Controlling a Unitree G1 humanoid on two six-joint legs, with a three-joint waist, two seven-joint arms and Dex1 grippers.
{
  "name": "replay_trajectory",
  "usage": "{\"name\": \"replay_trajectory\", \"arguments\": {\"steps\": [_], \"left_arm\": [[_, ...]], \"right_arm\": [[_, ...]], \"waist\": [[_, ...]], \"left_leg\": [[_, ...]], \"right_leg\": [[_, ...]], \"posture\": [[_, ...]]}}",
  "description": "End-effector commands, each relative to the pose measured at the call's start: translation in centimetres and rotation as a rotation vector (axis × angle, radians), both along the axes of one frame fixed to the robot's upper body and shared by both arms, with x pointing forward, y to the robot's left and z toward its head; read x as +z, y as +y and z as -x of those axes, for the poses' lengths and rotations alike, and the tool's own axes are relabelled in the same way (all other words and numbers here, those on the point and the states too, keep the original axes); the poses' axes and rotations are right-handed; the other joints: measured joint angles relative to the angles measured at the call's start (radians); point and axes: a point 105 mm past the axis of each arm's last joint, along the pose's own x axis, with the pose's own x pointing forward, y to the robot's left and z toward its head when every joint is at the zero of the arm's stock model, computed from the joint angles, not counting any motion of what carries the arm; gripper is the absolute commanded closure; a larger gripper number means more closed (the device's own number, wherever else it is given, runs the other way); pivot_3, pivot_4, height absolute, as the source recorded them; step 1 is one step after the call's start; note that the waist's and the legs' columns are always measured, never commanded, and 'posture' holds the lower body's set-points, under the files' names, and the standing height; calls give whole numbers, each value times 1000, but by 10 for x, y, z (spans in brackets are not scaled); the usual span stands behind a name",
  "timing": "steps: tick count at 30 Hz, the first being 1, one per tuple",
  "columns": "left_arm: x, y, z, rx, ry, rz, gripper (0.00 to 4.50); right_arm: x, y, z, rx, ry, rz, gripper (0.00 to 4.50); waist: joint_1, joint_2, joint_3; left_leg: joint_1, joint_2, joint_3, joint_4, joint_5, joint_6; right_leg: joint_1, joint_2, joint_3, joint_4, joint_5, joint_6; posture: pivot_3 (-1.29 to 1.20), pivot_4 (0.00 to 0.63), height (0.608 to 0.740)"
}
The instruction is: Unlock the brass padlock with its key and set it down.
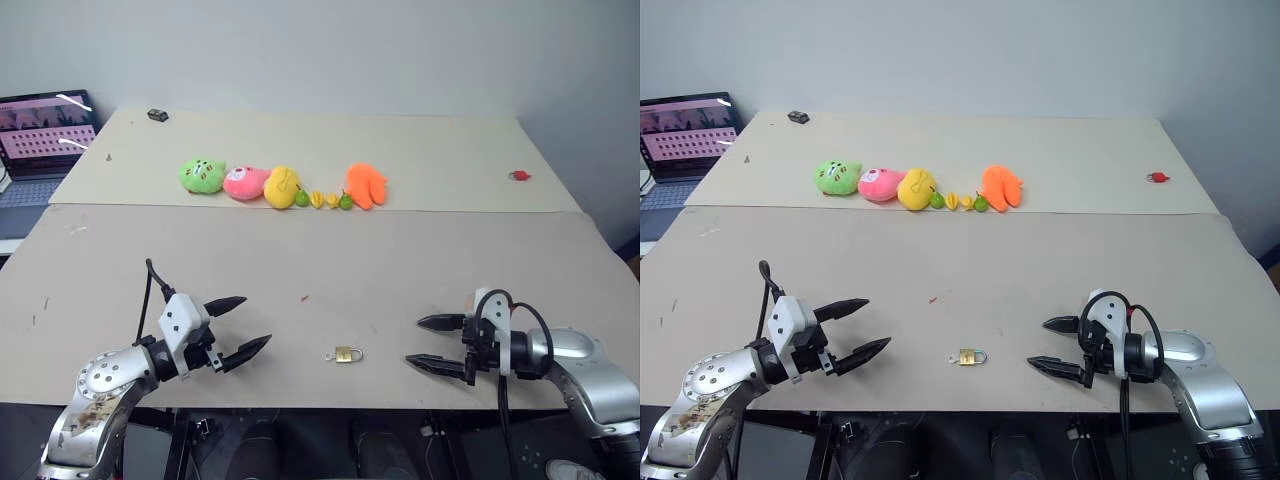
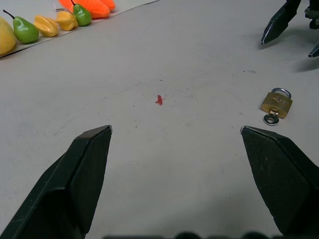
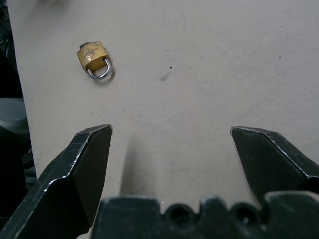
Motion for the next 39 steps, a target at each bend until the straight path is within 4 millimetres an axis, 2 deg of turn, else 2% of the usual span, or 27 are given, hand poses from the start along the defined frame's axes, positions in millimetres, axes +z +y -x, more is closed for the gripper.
{"name": "replay_trajectory", "arguments": {"steps": [1, 4, 10, 16, 20, 29, 39], "left_arm": [[9, -8, 8, -100, -26, -2, 111], [16, -12, 4, -200, -57, 21, 111], [15, -18, 0, -277, -61, 18, 111], [6, -31, 7, -356, -55, 8, 111], [13, -33, 2, -326, -20, 65, 111], [17, -34, -3, -327, -18, 72, 111], [15, -29, -6, -284, -8, 73, 111]], "right_arm": [[3, 15, 9, 112, -92, 51, 0], [-14, 38, 24, 299, -189, 141, 0], [-12, 51, 6, 295, -271, 113, 0], [-11, 71, -11, 272, -334, 73, 0], [-8, 75, -13, 278, -330, 51, 0], [-18, 80, 0, 364, -249, 53, 0], [-21, 97, -4, 327, -276, 5, 0]], "waist": [[0, 0, 0], [1, 0, 0], [-5, -1, -1], [-1, -1, -1], [1, -1, -1], [-1, -1, -1], [0, -1, -1]], "left_leg": [[0, 0, 0, 0, 0, 0], [0, 0, 0, 0, 0, 0], [1, 1, 1, 0, 0, 0], [1, 1, 0, 0, 0, 0], [1, 1, 1, 0, 0, 0], [1, 1, 0, 0, 0, 0], [1, 1, 0, 0, 0, 0]], "right_leg": [[0, 0, 0, 0, 0, 0], [0, 0, 0, 0, 0, -1], [1, 0, 0, 0, 0, 0], [0, 1, -1, 2, 1, 2], [0, 1, 0, 2, 1, 2], [0, 1, -1, 3, 3, 5], [0, 1, -1, 3, 3, 5]], "posture": [[0, 150, 717], [0, 150, 717], [0, 150, 717], [0, 150, 717], [0, 150, 717], [0, 150, 717], [0, 150, 717]]}}
